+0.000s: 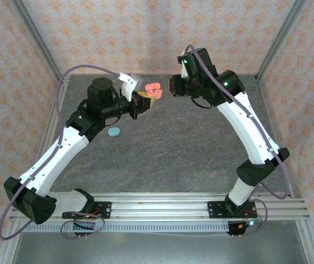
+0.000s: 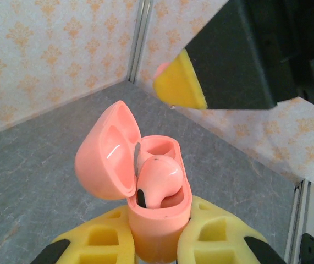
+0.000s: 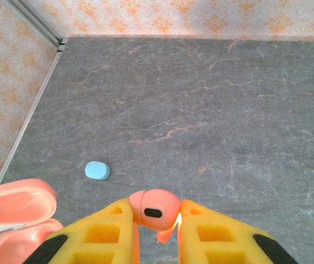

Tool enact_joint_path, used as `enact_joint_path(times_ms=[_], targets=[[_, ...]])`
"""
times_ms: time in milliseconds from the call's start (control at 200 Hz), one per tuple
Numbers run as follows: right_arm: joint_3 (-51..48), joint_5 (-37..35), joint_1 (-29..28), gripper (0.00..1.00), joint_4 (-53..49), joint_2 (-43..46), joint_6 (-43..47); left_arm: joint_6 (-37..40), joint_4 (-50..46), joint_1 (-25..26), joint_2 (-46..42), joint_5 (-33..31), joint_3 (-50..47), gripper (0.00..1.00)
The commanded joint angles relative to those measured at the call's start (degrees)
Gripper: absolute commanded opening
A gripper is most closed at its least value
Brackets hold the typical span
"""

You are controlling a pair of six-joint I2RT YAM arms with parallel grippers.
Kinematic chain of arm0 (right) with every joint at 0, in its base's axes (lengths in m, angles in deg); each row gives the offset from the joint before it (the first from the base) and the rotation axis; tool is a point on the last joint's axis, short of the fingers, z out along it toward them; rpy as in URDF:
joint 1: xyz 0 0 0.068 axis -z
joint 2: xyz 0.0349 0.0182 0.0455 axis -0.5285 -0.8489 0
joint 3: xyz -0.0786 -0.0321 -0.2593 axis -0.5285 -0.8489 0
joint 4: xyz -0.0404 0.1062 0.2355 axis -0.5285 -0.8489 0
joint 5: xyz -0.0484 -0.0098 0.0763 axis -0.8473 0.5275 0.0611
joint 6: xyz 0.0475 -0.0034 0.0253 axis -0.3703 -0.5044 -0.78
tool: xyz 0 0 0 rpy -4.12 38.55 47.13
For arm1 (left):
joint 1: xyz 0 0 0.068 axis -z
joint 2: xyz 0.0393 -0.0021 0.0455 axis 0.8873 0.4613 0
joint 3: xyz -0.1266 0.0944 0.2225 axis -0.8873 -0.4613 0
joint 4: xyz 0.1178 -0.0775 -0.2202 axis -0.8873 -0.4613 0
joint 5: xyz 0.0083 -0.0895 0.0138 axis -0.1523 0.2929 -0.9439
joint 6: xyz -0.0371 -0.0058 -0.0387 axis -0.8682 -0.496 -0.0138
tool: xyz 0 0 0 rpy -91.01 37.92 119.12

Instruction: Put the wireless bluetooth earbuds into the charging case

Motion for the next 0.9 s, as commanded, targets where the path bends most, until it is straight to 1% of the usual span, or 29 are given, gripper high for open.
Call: enact_joint_path(times_ms=[0,350,635,896], targets=[[1.1,1.6,-0.4,0.21,1.6,2.1,-1.0,-1.4,3.2,0.7,0.4,-0.4,3.1,0.00],[3.3,3.8,-2.8,0.21,5.7,2.0,-0.4,-1.7,1.9,0.7,0.5,-0.1,3.8,0.00],[7.4,5.6,-3.5,0.21,4.3,0.0,-0.1,-1.5,1.1,1.0,-0.1,-0.2,3.5,0.00],[7.7,7.3,-4.5,0.21,2.6,-1.7,1.0,-1.6,1.1,1.1,-0.2,0.0,3.7,0.00]])
